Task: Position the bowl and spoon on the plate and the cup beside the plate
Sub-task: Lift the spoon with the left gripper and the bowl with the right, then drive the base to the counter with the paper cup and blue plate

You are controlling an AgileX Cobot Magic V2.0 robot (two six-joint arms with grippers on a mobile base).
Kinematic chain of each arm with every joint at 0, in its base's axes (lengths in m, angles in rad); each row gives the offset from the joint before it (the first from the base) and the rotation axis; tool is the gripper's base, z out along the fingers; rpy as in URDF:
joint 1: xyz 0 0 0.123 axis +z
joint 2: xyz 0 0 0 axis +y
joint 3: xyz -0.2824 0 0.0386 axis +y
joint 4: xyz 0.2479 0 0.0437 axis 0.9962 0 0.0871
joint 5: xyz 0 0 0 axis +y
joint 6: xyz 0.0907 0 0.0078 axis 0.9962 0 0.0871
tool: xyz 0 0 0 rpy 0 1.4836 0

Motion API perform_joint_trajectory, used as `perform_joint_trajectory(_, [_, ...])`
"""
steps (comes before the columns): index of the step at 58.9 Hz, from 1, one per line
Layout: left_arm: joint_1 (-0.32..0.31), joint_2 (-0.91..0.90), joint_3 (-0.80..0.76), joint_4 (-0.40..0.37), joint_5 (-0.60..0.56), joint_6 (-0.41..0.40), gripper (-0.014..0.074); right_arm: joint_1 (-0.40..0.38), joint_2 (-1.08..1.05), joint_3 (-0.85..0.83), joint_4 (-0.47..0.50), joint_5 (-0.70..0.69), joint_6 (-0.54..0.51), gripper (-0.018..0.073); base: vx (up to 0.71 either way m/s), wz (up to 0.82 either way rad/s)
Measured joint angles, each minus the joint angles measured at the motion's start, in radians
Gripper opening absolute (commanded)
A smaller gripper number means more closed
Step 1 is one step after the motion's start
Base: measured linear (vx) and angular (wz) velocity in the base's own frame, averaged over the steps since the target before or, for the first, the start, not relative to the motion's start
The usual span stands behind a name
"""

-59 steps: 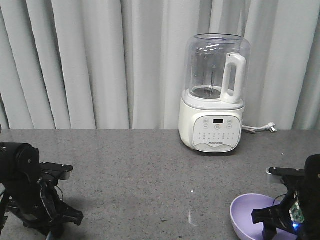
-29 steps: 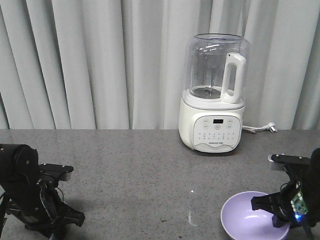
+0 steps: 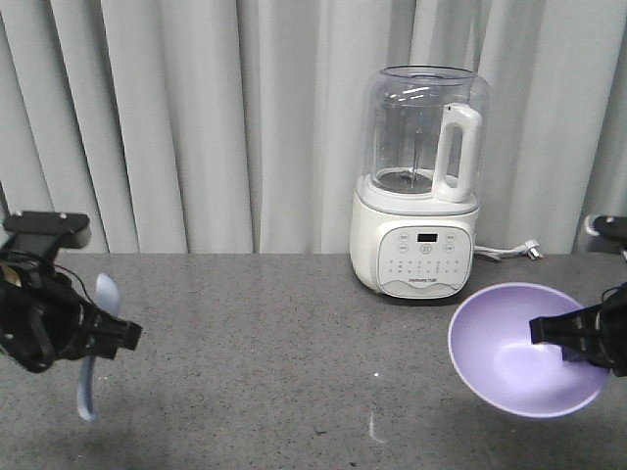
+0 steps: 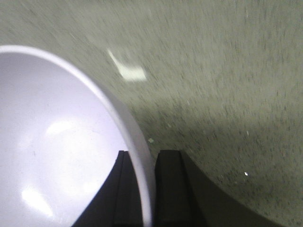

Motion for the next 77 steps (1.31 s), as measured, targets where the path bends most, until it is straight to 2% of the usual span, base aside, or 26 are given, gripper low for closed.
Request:
perform_joint_trajectory(13, [-0.001, -0.229, 0.049, -0.002, -0.113, 0.0, 0.0, 0.0, -0.211, 0.001, 0.087, -0.029, -0.113, -0.0009, 0.0, 0.0])
perform_joint_trajectory(24, [-0.001, -0.449, 0.179, -0.003, -0.229, -0.02, 0.0, 0.0, -0.342, 0.008, 0.095, -0.039, -0.134, -0.0009, 0.0, 0.0])
perform_joint_trajectory(34, [-0.001, -0.58, 0.298, -0.004, -0.299, -0.023, 0.0, 0.0, -0.455, 0.142, 0.112, -0.16, -0.141, -0.0008, 0.0, 0.0])
perform_joint_trajectory(43, [-0.001, -0.622, 0.352, -0.004, -0.334, -0.023, 0.0, 0.0, -0.526, 0.216, 0.114, -0.191, -0.141, -0.0008, 0.0, 0.0])
perform_joint_trajectory(77, [-0.001, -0.626, 0.359, -0.005, -0.341, -0.023, 0.0, 0.0, -0.538, 0.22, 0.113, -0.205, -0.142, -0.0008, 0.0, 0.0])
